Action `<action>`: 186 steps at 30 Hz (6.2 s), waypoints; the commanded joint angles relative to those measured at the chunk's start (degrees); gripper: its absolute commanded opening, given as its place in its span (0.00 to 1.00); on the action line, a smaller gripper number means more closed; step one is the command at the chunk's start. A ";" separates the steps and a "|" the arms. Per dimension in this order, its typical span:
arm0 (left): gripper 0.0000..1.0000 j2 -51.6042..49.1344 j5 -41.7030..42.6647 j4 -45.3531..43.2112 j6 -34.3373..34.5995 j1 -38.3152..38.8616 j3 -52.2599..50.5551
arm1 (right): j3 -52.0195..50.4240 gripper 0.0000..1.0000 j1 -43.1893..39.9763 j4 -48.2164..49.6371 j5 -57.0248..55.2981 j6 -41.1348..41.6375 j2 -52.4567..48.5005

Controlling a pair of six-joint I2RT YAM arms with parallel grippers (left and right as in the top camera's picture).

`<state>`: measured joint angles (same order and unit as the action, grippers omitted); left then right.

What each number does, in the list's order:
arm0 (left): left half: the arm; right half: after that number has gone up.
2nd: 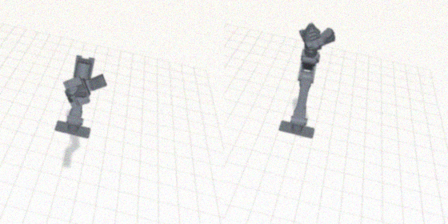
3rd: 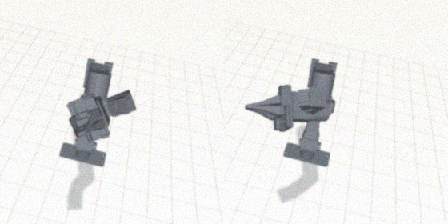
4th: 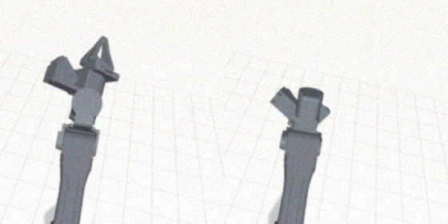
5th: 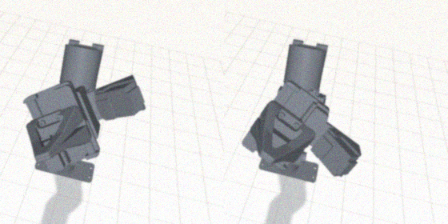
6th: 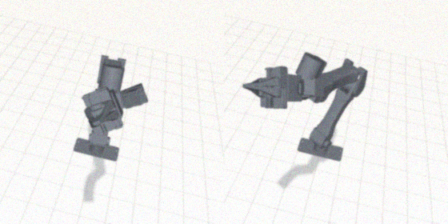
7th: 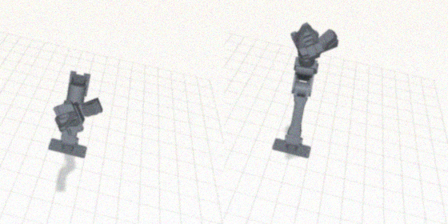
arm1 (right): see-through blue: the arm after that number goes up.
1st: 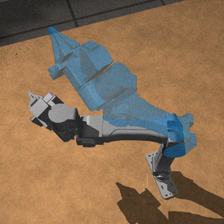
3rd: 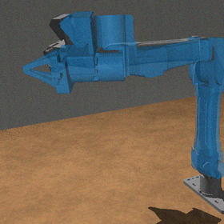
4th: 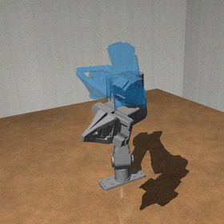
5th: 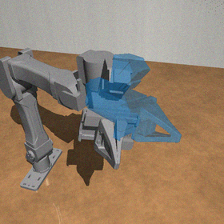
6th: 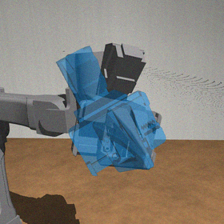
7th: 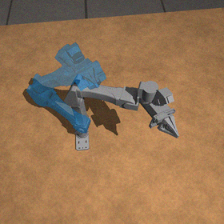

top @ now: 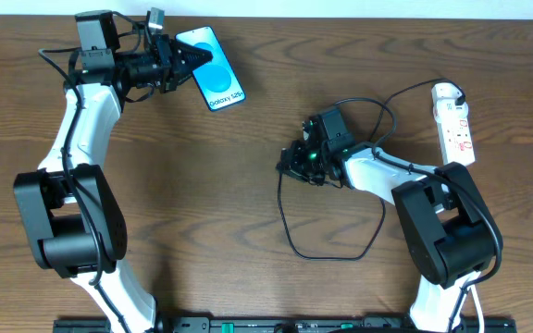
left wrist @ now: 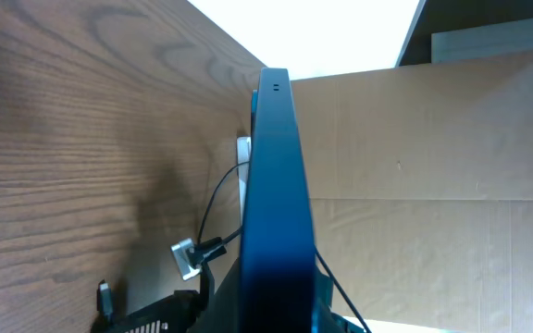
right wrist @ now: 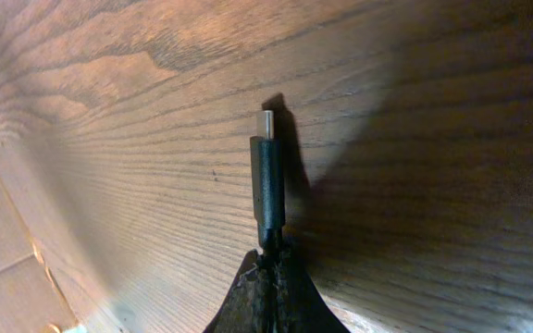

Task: Plug charger to phone and switch on socket
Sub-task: 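Lower the right gripper and grasp the black USB cable connector, then raise the connector with the right gripper toward the phone's bottom port, then push the connector up into the phone's bottom port with the right gripper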

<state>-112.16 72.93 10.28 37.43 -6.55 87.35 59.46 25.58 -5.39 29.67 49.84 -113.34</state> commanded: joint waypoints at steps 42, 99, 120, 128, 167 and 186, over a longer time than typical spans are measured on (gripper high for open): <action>0.08 0.94 10.47 -17.29 14.16 1.66 0.11 | -0.04 0.01 -2.60 31.54 38.38 -2.45 12.20; 0.07 0.94 10.67 -21.55 15.17 4.66 0.11 | -0.37 0.01 -4.11 37.97 45.99 4.44 10.14; 0.08 0.94 10.95 -21.51 15.19 4.76 0.09 | -0.37 0.01 -4.22 43.58 42.62 7.13 9.05; 0.08 0.94 11.04 -21.53 15.15 5.79 0.09 | -0.37 0.01 -4.22 43.58 42.29 7.15 9.05; 0.07 0.94 10.49 -21.53 14.75 3.78 0.09 | -0.37 0.01 -4.24 44.85 44.11 7.98 9.05; 0.07 0.94 10.64 -21.46 14.78 5.35 0.09 | -0.37 0.01 -4.28 44.85 42.69 8.00 9.05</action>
<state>-112.16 82.17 -10.74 52.71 -1.06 86.78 58.85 21.56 39.31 73.08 57.74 -104.14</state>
